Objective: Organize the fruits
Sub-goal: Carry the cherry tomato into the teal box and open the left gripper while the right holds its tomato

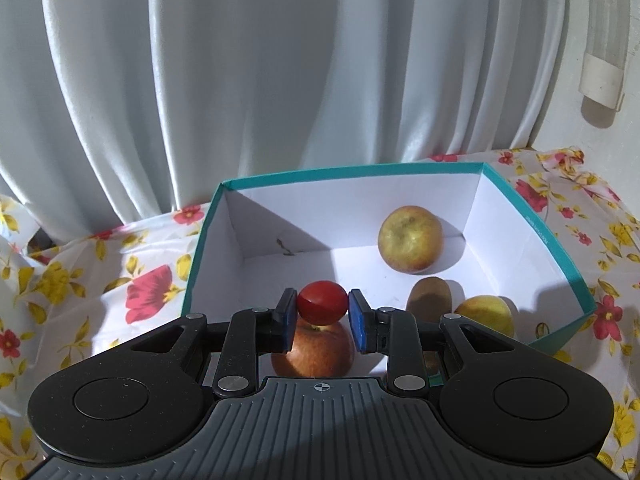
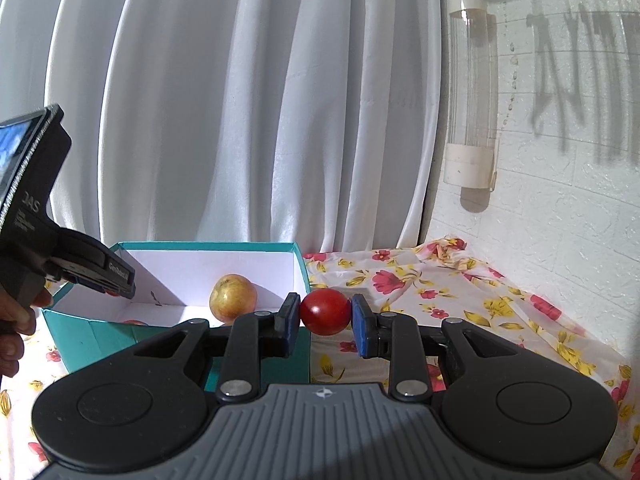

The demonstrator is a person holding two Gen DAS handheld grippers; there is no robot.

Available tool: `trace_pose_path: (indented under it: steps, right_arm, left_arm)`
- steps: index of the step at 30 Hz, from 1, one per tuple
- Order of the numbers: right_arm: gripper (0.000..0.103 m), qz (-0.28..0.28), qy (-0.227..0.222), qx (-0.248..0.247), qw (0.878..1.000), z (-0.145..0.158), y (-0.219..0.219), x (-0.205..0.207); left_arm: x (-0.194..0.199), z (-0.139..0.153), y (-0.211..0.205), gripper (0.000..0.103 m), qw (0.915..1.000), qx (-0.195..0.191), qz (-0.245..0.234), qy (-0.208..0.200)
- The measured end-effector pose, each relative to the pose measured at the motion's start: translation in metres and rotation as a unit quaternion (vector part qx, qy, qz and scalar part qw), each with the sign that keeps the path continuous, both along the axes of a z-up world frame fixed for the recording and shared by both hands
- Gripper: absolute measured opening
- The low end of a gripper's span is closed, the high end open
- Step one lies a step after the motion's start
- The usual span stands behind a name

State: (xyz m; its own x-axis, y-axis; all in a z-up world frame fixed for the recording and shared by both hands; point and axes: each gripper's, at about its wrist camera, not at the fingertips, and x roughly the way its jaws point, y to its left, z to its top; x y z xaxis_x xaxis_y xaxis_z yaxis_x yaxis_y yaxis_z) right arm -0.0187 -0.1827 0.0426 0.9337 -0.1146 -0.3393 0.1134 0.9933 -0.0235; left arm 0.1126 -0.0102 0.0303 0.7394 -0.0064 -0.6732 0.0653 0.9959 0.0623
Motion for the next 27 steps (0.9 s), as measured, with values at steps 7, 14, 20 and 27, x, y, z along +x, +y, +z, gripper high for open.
trace_pose_path:
  steps: [7,14,20,27]
  right_arm:
    - [0.026,0.002,-0.001,0.0,1.0,0.001,0.001,0.003]
    - [0.026,0.003,-0.006,0.0,1.0,0.002,0.001,0.004]
    - [0.026,0.004,-0.009,-0.001,1.0,0.004,0.001,0.004]
    - [0.026,0.004,-0.007,-0.001,1.0,0.004,0.0,0.006]
  left_arm:
    - [0.009,-0.01,-0.001,0.031,0.9999,0.001,-0.002,0.014]
    - [0.018,-0.021,-0.001,0.031,0.9996,0.001,-0.005,0.026]
    - [0.025,-0.029,-0.001,0.031,0.9993,0.002,-0.003,0.038]
    - [0.03,-0.038,0.0,0.031,0.9988,0.003,-0.003,0.05]
